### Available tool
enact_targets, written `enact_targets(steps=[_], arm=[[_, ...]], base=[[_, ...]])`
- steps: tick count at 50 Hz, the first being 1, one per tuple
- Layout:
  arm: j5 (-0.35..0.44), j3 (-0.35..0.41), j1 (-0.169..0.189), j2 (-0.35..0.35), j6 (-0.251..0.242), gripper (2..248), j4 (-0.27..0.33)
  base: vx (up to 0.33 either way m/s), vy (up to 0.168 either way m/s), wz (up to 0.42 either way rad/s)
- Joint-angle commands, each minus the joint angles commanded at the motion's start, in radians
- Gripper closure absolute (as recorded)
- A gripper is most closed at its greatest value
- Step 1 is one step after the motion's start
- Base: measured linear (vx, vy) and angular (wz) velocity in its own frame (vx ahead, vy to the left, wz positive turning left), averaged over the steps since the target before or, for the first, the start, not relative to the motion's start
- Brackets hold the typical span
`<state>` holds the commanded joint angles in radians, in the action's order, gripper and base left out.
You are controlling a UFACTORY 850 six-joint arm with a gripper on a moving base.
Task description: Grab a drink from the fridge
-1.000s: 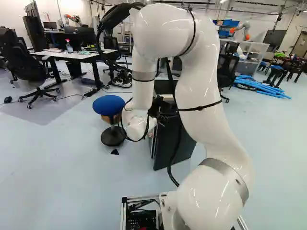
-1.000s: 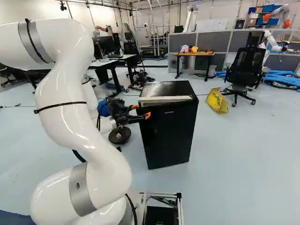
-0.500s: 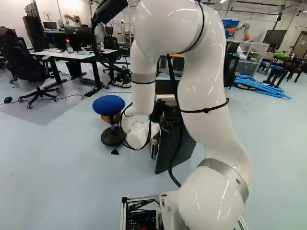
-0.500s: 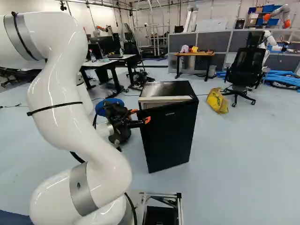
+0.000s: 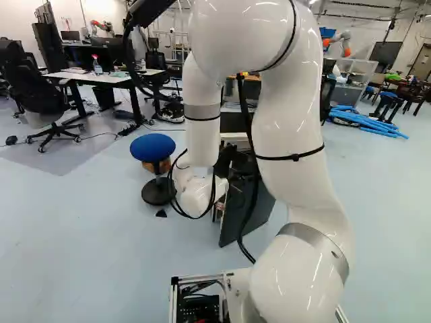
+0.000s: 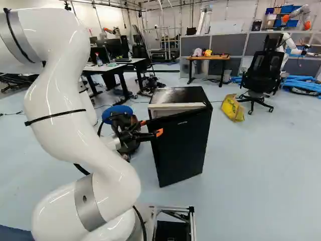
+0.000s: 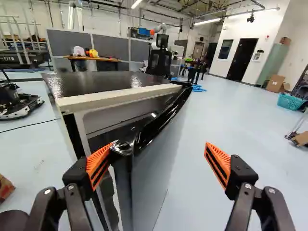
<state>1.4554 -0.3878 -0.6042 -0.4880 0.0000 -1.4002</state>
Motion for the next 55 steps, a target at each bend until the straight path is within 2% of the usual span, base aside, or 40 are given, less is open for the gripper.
enact_targets(steps=[19,55], arm=[[0.0,0.0,0.0,0.0,0.0,3,-0.072],[0.0,0.0,0.0,0.0,0.0,3,-0.265]], base=[[0.0,0.0,0.0],[0.0,0.0,0.0]])
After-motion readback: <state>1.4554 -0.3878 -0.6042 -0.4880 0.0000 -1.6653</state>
